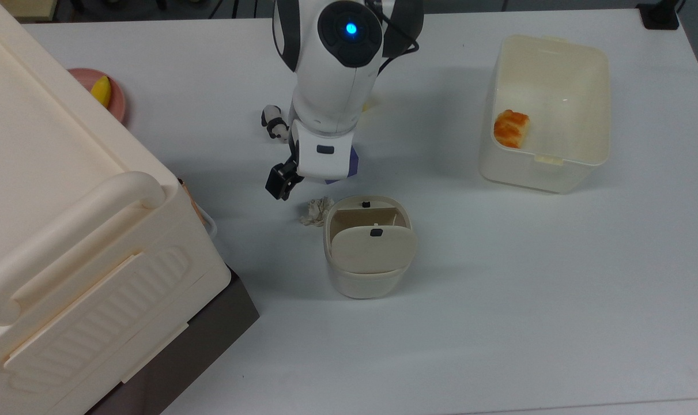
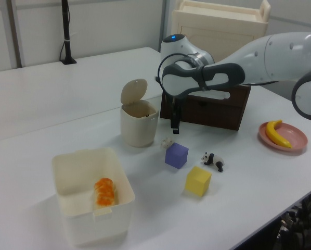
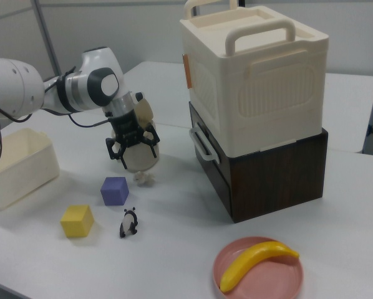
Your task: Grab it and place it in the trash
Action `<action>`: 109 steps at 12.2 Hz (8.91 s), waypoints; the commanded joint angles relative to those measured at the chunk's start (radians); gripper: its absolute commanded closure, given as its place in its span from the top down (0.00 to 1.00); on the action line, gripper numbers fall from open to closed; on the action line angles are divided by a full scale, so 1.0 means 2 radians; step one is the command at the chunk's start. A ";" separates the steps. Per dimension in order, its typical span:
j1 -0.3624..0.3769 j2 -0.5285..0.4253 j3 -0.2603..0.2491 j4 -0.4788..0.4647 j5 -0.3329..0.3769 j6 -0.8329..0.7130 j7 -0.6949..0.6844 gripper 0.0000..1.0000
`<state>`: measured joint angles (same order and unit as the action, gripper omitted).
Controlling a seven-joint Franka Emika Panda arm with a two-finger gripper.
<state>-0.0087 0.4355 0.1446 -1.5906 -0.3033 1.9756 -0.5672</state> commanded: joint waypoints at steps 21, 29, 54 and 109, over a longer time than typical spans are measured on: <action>-0.006 0.038 0.003 -0.011 -0.051 0.065 -0.006 1.00; -0.005 0.037 0.035 -0.018 -0.052 0.061 -0.002 1.00; -0.018 0.048 0.044 -0.020 -0.060 0.063 -0.002 0.00; -0.027 -0.057 0.095 0.077 -0.005 -0.027 0.125 1.00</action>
<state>-0.0658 0.4454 0.3375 -1.4119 -0.3585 2.0606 -0.3624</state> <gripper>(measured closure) 0.000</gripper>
